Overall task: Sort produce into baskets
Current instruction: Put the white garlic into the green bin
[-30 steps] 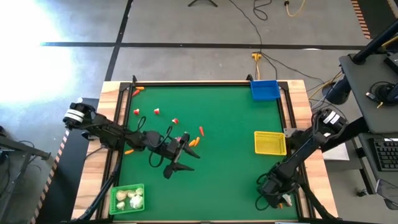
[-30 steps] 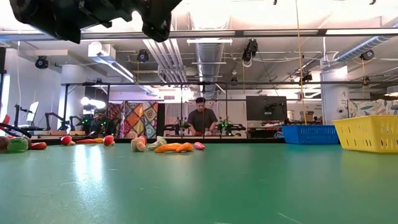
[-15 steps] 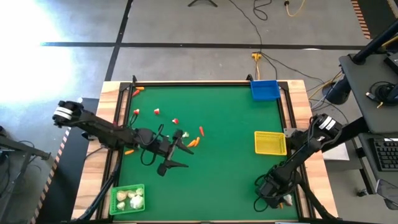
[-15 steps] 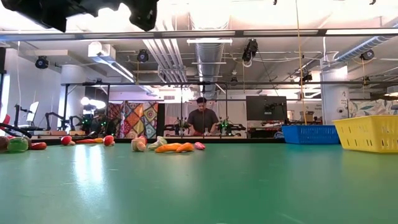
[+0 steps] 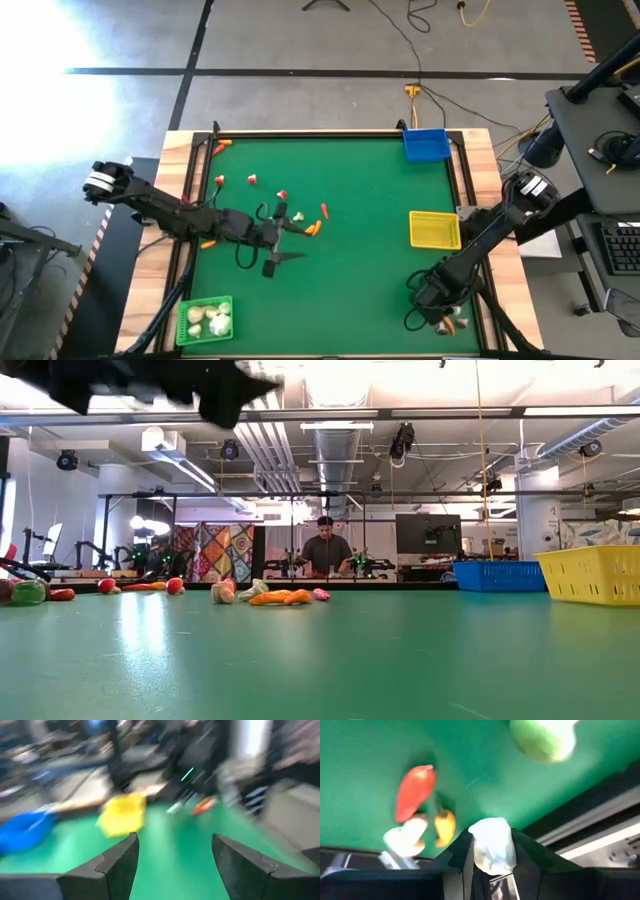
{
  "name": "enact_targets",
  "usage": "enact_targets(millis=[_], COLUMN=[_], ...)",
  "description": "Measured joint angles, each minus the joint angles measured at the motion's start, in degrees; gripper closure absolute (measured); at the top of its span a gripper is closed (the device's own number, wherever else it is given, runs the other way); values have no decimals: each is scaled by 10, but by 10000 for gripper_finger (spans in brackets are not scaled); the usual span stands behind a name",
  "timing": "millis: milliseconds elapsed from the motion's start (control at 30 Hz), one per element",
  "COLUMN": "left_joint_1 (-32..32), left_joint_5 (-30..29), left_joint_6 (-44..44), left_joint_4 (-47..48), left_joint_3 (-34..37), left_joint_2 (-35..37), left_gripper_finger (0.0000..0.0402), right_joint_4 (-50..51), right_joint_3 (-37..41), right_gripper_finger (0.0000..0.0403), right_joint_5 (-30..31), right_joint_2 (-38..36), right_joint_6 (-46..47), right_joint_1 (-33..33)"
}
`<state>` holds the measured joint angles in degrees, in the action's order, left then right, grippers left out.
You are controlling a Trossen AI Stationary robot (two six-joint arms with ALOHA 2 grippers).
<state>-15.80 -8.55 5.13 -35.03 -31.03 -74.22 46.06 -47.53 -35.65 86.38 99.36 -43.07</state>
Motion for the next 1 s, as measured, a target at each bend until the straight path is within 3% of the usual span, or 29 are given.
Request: enact_targets(millis=[100, 233, 367, 433, 600, 833, 1000], left_joint_1=[-8, -22, -50, -69, -124, -197, -217], left_joint_5=[-63, -42, -52, -83, -189, -251, -254], left_joint_6=[3, -29, -67, -80, -105, -110, -157], left_joint_4=[52, 60, 66, 70, 102, 38, 37], left_joint_3=[0, 0, 0, 1, 9, 45, 51], left_joint_2=[0, 0, 0, 0, 0, 0, 0], left_gripper_finger=[169, 169, 169, 169, 169, 169, 169], right_joint_4=[109, 228, 251, 246, 213, 124, 79], right_joint_3=[-61, -156, -228, -256, -336, -497, -580], right_gripper_finger=[307, 313, 313, 313, 313, 312, 312], right_joint_5=[49, 169, 322, 367, 387, 445, 447], right_joint_2=[-8, 5, 34, 59, 162, 325, 389], right_joint_6=[-36, -105, -184, -253, -484, -813, -957], right_joint_1=[17, 40, 73, 97, 169, 227, 256])
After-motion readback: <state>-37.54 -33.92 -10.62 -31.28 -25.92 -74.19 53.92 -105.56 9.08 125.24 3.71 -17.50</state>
